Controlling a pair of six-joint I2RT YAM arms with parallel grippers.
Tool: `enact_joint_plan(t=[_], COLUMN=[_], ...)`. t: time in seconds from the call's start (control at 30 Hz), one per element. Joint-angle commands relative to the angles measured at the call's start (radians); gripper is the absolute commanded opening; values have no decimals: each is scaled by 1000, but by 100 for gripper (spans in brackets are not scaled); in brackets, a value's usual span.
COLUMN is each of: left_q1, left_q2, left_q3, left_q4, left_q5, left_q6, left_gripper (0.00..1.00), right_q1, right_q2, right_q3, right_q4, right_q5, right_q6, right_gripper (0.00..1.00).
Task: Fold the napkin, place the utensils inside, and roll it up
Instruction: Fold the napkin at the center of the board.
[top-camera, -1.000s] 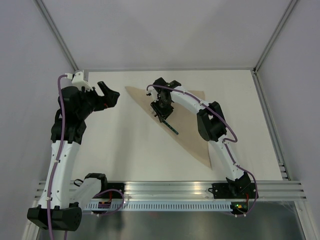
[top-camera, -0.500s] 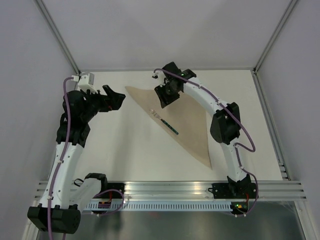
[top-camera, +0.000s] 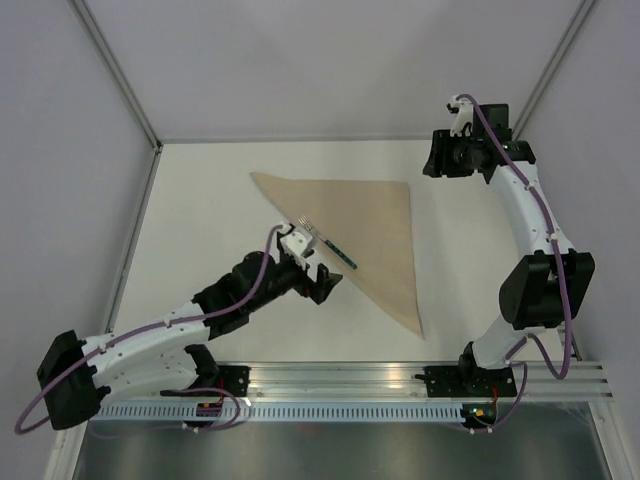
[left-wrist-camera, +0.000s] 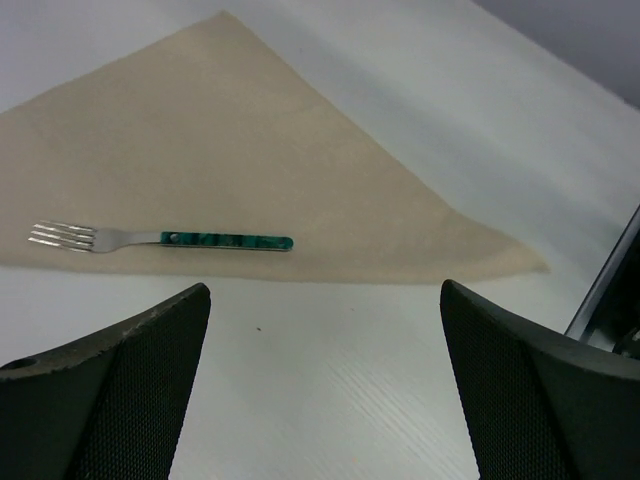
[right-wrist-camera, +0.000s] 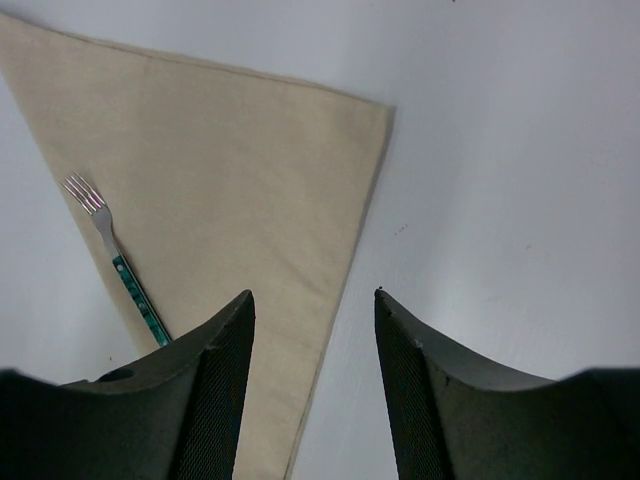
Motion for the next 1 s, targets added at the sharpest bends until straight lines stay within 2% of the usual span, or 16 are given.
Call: enact_joint_plan(t=[0.0, 0.13, 0.23, 0.43, 0.67, 0.97], left_q1=[-134, -266, -365, -482, -556, -598], left_q2=[77, 229, 365, 570, 791, 932], left_q3=[-51, -71, -43, 3, 87, 146], left_q4=[265, 403, 466, 587, 661, 733], left_q5=[-147, -127, -232, -310, -339, -324], left_q6=[210, 292, 350, 430, 557, 649], left_gripper=[100, 96, 94, 89, 88, 81], right_q1=[-42, -105, -117, -121, -122, -123], right_q2=[-48, -78, -84, -77, -71, -64], right_q3=[-58, -104, -109, -119, -123, -126], right_q4=[28, 45, 54, 71, 83, 87], right_q5=[-60, -83, -82, -77, -66, -79], right_q6=[-1, 5, 7, 7, -1, 2], right_gripper=[57, 57, 57, 57, 57, 55])
